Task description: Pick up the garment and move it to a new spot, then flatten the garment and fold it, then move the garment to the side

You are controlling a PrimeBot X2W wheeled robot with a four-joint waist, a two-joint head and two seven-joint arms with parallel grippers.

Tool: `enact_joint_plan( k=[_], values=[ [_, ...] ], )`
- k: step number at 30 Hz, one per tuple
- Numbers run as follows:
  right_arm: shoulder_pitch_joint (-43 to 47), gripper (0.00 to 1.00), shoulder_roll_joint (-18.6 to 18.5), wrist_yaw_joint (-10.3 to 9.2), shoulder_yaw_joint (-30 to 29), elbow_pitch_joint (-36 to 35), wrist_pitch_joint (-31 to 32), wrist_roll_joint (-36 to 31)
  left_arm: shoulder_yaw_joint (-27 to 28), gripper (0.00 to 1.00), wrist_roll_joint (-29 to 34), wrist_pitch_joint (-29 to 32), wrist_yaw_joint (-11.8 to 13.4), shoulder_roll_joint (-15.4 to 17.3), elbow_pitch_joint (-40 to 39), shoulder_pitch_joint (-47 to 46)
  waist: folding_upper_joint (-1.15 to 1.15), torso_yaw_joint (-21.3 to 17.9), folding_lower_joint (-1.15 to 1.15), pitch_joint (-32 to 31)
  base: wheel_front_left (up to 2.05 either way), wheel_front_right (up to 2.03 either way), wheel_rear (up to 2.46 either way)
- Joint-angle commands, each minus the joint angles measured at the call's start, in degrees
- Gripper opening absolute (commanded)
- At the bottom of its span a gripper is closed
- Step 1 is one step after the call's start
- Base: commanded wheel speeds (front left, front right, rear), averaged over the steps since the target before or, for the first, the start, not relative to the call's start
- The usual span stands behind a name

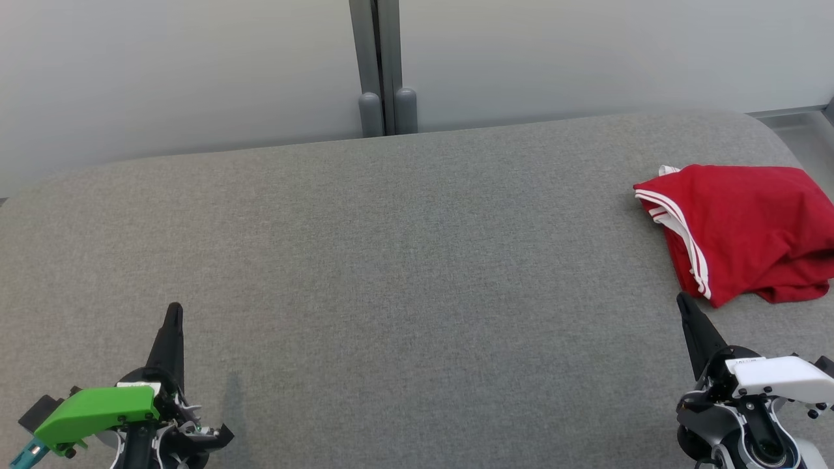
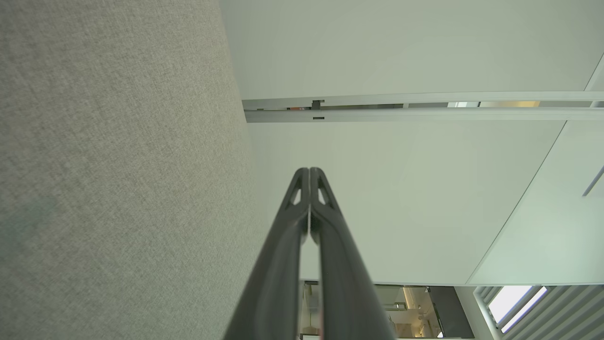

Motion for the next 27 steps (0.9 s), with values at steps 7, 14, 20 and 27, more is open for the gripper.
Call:
enact_joint_plan(
  k=[7,14,20,27],
  values=[
    [-0.43,0.00,-0.32,-0.04,-0.09,-0.22,0.16,0.20,0.17,0.00,0.30,0.24,-0.23,0.05,-0.09,-0.69,0.00,0.00,0.00,0.00,0.00,0.00,0.00],
    [-0.43,0.00,-0.32,-0.04,-0.09,-0.21,0.16,0.20,0.18,0.00,0.30,0.25,-0.23,0.04,-0.09,-0.69,0.00,0.00,0.00,0.00,0.00,0.00,0.00],
    [-0.43,0.00,-0.32,-0.04,-0.09,-0.21,0.16,0.21,0.18,0.00,0.31,0.25,-0.23,0.04,-0.09,-0.69,0.00,0.00,0.00,0.00,0.00,0.00,0.00],
    [-0.43,0.00,-0.33,-0.04,-0.09,-0.21,0.15,0.21,0.20,0.00,0.33,0.26,-0.23,0.03,-0.09,-0.69,0.00,0.00,0.00,0.00,0.00,0.00,0.00]
  ],
)
